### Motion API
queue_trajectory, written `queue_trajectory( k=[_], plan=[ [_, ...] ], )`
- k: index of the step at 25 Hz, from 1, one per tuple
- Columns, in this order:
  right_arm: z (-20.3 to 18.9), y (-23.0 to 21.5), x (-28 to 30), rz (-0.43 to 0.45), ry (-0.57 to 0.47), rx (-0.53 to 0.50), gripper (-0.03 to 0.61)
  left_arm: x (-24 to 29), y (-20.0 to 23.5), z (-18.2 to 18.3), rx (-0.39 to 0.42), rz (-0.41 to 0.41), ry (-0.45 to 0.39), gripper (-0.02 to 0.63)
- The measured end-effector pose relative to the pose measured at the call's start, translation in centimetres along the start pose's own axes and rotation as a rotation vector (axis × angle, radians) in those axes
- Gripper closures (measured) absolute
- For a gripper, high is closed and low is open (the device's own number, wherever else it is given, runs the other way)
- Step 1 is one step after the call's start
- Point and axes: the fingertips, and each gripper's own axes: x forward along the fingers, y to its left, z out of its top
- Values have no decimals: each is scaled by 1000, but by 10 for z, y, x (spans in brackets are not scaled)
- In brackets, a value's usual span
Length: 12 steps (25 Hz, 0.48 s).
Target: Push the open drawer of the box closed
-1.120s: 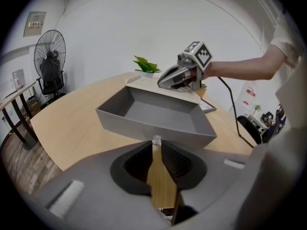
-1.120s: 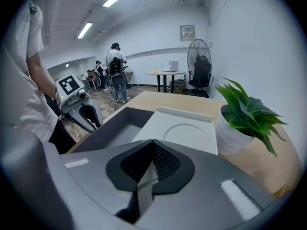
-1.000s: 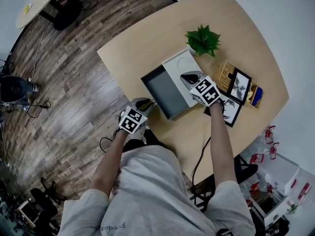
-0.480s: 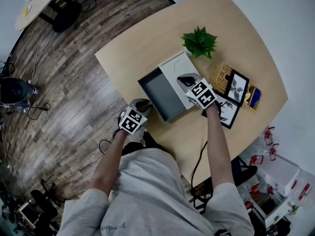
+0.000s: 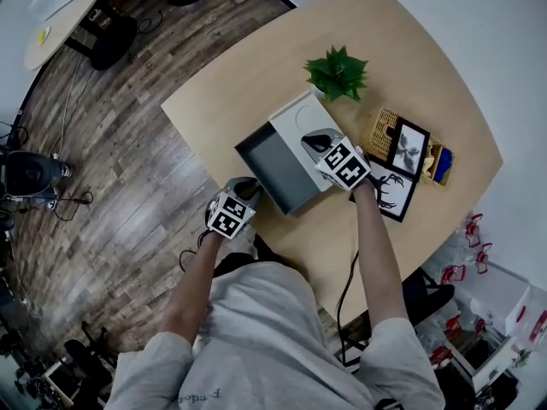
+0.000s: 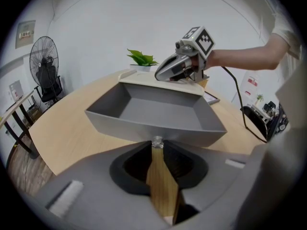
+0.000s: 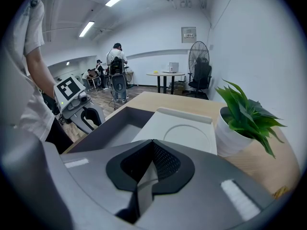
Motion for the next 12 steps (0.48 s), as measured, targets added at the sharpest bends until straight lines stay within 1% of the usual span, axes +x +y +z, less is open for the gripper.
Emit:
queue_trajectory(
  k=[7,12],
  plan=[
    [0,-2,1,-4,-1,1,577,-3,1,4,-3,17,-9,485],
    [-1,0,0,3,5,1,577,-3,0,8,-7,15,-19,485]
  ],
)
